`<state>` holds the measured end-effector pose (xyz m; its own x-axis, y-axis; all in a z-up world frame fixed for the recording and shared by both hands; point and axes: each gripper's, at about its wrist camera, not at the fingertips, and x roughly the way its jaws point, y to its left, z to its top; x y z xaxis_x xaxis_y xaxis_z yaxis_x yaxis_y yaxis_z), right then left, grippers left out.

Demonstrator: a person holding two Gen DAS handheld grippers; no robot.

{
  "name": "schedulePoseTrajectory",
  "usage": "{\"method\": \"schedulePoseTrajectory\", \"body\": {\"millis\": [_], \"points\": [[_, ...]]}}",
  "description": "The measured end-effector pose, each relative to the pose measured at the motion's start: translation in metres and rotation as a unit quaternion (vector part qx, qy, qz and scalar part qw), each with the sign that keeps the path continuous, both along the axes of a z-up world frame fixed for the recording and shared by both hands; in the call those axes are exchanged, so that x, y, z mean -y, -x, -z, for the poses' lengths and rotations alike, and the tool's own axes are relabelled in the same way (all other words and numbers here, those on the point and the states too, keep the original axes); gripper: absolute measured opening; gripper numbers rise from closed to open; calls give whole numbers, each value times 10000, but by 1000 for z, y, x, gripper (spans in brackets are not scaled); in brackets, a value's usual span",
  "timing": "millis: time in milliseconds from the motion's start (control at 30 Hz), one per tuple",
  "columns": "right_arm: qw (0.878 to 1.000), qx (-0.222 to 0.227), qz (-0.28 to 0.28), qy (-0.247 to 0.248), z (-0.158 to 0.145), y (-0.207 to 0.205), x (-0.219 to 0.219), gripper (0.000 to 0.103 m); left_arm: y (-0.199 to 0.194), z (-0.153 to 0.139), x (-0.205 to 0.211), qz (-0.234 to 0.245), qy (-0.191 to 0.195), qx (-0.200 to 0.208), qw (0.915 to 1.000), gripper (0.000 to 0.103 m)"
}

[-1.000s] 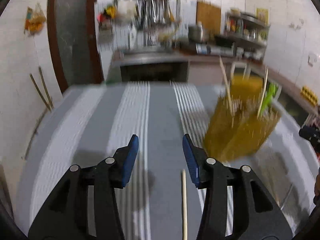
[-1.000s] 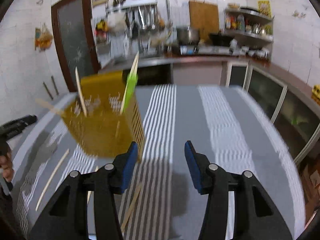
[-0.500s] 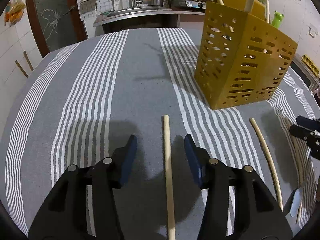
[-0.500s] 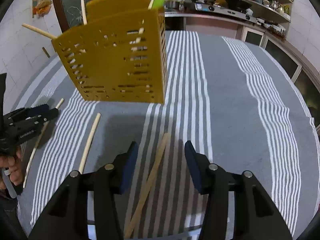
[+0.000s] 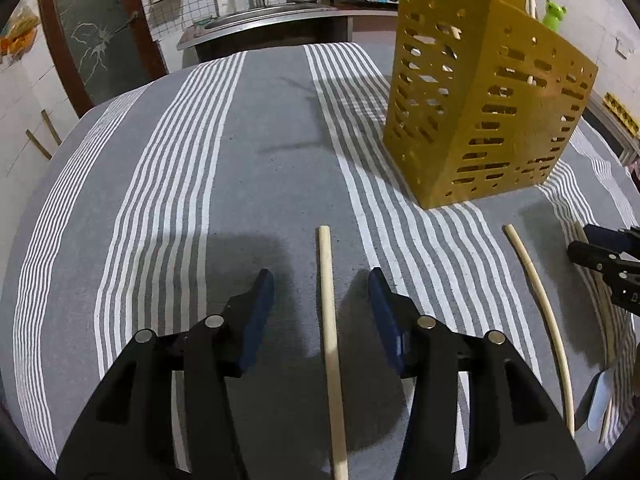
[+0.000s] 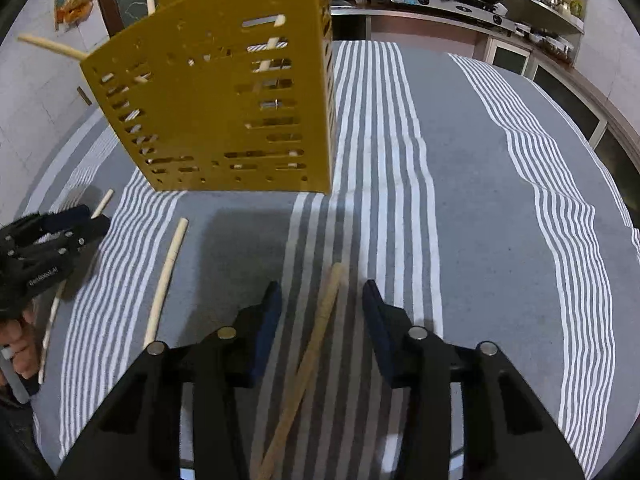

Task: Organize utensils
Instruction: 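Grasp a wooden chopstick with the left tool while the right tool grasps another, then lift both held chopsticks and carry them over the yellow holder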

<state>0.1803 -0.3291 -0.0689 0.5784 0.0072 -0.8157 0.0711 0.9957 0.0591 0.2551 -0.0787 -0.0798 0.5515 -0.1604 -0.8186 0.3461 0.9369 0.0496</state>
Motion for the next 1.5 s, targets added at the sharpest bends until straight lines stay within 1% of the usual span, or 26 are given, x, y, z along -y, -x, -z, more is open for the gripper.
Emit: {"method": "schedulePoseTrajectory", "body": {"millis": [33,67,100,133,167,233,267,300,433,500,567,633,700,733,767,833,967,1067,1167,1200,1300,1367,1500], "points": [[10000,-15,-54,28,-1,0,-2,32,-1,0,1,48,-23,-9,10000,43],[9999,-33,-124,67,-2,0,-5,23,-2,-1,2,103,-66,-3,9999,36],[9997,-53,-181,131,-3,-1,-7,19,-1,-1,3,127,-82,-3,9999,29],[9996,-71,-219,190,-3,-1,-9,11,-2,0,5,142,-89,-5,9999,26],[9995,-77,-235,200,-4,0,-10,11,-3,-1,6,152,-90,-4,9998,19],[9996,-76,-233,167,-4,-1,-10,10,-4,1,8,161,-103,-13,9998,13],[9996,-70,-222,139,-4,-1,-9,8,-7,1,10,143,-100,-30,9998,6],[9997,-64,-199,95,-5,-2,-8,7,-9,1,11,137,-104,-47,9998,4],[9999,5,-146,-30,-8,-5,-4,6,-17,-2,15,101,-55,-103,9999,4],[9997,156,-119,-175,-15,-3,1,6,-16,-6,14,94,34,-87,9999,4],[9991,315,-99,-259,-23,-1,5,6,-10,-17,11,61,150,56,9999,4],[9971,650,-160,-376,-40,4,6,6,-2,-31,7,25,300,278,9992,4],[9950,872,-288,-398,-52,9,5,6,7,-44,4,55,498,472,9976,4],[9937,995,-346,-382,-58,12,3,6,15,-54,3,199,663,616,9957,4],[9927,1098,-364,-338,-64,15,3,6,21,-61,4,258,669,752,9946,4],[9887,1419,-370,-305,-79,26,3,6,31,-72,3,280,699,979,9923,4],[9786,1987,-319,-436,-101,44,5,6,50,-102,-2,304,1019,1381,9847,4],[9706,2367,-298,-316,-120,57,2,6,61,-117,2,367,1062,1583,9810,4],[9646,2615,-296,-191,-134,66,-1,6,67,-130,5,418,1120,1737,9775,4],[9627,2679,-315,-193,-136,64,4,6,69,-133,4,413,1170,1780,9762,4],[9571,2873,-323,-184,-146,73,6,6,77,-145,3,389,1345,1941,9709,4],[9544,2964,-330,-129,-152,78,3,6,81,-151,5,373,1338,2090,9680,4],[9464,3210,-351,-72,-167,88,1,6,82,-160,7,397,1497,2190,9634,4]]}}
